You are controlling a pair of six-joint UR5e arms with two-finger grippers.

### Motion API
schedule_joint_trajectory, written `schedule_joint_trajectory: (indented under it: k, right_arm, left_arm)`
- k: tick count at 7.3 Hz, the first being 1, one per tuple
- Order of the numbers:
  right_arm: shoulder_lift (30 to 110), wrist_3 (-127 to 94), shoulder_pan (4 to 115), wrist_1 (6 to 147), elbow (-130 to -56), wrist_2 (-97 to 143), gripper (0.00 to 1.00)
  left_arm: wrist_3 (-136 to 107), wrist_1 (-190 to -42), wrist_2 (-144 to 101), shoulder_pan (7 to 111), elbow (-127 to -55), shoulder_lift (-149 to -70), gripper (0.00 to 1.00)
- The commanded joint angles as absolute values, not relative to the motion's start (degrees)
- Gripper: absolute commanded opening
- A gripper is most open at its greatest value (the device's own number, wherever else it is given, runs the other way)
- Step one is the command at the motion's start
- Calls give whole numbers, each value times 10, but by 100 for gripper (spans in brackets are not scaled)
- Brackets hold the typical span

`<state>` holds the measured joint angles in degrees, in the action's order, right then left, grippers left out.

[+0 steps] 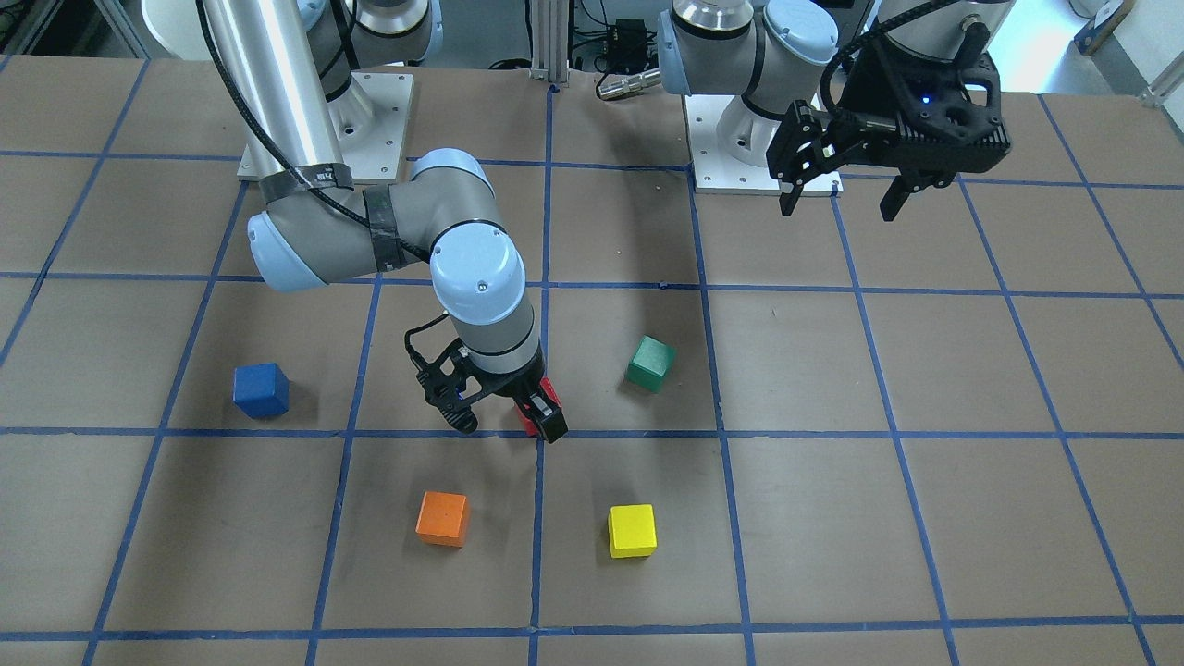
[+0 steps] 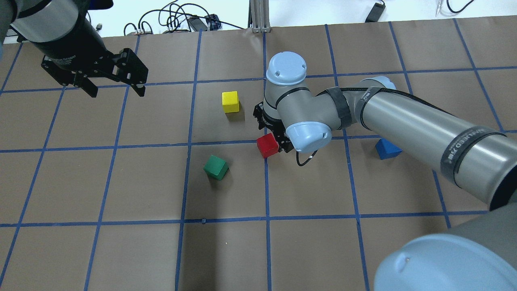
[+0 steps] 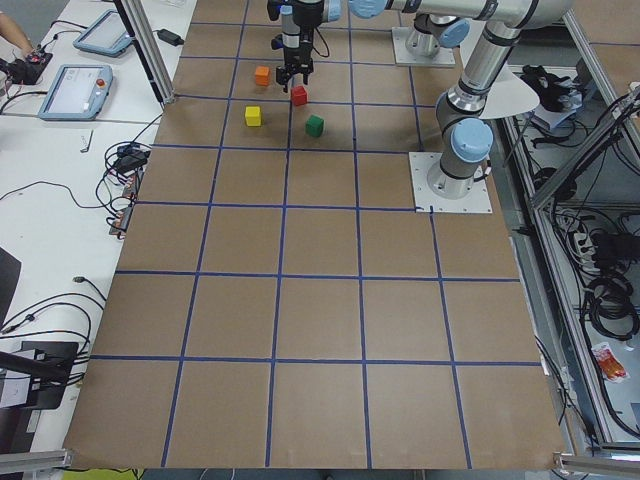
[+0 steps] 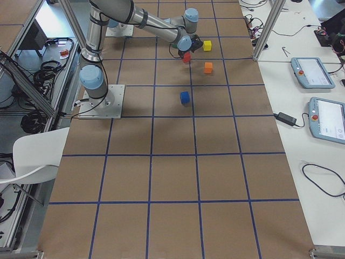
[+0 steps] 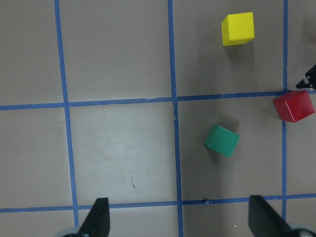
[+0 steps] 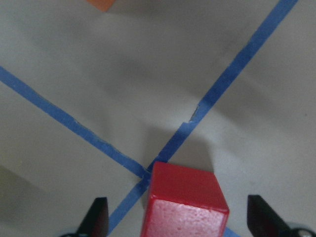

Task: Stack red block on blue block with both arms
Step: 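Lower the right gripper around the red cube and close it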

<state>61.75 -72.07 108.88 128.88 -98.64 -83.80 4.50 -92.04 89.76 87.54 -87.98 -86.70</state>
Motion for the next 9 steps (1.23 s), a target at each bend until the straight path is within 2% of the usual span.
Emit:
schedule_joint_trajectory:
  k: [1, 2, 3, 4, 5, 7, 9]
  right_arm:
    - [610, -721, 1094, 1280, -981, -838, 100]
    - [609, -721, 1096, 1280, -981, -838, 100]
    - [612, -721, 1096, 1280, -981, -838, 76]
    - [612, -722, 1096, 1280, -981, -817, 17]
    - [613, -722, 1096, 1281, -980, -806, 0]
    - [631, -709, 1093, 1275, -978, -813, 0]
    - [681, -590, 1064, 1163, -941, -832, 0]
  left_arm:
    - [45, -920, 898, 875, -881, -866, 100]
    - [46, -919, 898, 875, -883, -866, 100]
    - [46, -919, 896, 875, -880, -864, 100]
    - [46, -918, 894, 875, -882, -867, 100]
    - [47, -918, 894, 875, -882, -866, 100]
    - [46, -918, 894, 875, -882, -863, 100]
    - [46, -917, 894, 875, -883, -863, 100]
